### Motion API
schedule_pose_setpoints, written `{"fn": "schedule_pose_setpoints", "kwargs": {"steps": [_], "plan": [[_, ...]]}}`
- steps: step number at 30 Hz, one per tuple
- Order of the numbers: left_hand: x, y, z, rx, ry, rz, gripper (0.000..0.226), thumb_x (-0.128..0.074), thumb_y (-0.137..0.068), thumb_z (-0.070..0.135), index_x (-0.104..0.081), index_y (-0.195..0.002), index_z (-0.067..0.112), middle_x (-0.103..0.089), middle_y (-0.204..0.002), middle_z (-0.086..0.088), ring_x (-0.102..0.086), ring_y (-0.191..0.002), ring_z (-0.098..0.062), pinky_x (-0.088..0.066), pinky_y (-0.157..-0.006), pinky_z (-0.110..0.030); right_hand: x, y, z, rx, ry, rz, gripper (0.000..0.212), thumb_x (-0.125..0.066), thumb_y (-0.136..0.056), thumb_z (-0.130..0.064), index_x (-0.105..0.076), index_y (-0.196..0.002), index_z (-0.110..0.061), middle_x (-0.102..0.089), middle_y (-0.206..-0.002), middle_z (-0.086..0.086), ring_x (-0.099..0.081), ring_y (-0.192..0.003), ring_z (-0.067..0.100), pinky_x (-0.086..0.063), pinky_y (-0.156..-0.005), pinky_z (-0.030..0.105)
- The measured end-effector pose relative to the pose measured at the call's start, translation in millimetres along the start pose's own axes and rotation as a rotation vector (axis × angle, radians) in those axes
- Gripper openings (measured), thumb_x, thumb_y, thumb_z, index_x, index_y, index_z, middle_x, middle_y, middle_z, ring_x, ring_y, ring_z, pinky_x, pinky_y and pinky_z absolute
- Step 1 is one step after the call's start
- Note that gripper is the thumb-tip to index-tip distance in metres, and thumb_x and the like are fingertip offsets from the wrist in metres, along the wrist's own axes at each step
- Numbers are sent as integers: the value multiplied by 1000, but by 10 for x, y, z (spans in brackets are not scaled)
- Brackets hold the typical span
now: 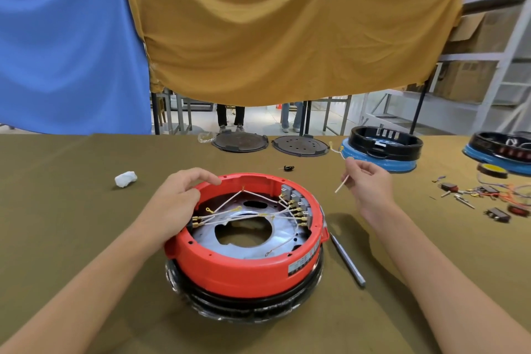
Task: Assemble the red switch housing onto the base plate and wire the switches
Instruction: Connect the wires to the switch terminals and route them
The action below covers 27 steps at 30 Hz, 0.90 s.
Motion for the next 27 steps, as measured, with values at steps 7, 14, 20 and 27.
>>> {"fn": "schedule_pose_setpoints", "kwargs": {"steps": [7, 14, 20, 27], "plan": [[-42, 56, 44, 20, -207, 39, 51, -30, -91, -7, -60, -100, 34, -36, -139, -3, -45, -128, -30, -41, -105, -47, -222, 237, -209, -219, -530, -408, 33, -71, -74, 0, -71, -106, 3, -76, -96, 13, -74, -91, 19, -58, -77, 22], [-39, 70, 20, 56, -371, -28, 51, -31, -93, 0, -46, -134, 27, -36, -148, -8, -45, -126, -26, -40, -100, -38, -382, 452, -261, -223, -440, -536, 31, -74, -73, -2, -72, -104, 1, -75, -97, 16, -75, -85, 18, -58, -68, 19], [81, 0, 14, 81, -357, -65, 36, -37, -96, 8, -59, -111, 34, -64, -120, 7, -58, -82, -17, -46, -76, -31, -465, 576, -279, -229, -358, -581, 27, -78, -74, -7, -74, -100, -2, -75, -99, 17, -75, -85, 21, -59, -66, 24], [158, 24, 30, 68, -437, -122, 29, -46, -92, 18, -48, -112, 38, -62, -106, 7, -61, -77, -16, -49, -70, -35, -443, 583, -304, -313, -453, -548, 22, -72, -81, -5, -72, -102, 0, -75, -96, 14, -73, -75, 14, -57, -60, 17]]}}
Point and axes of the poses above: each hand's wrist, its own y-axis away from the middle knuckle, its own x-axis out of the back of the hand, z = x × y, the point moved 2 cm from there along -y, towards the middle knuckle
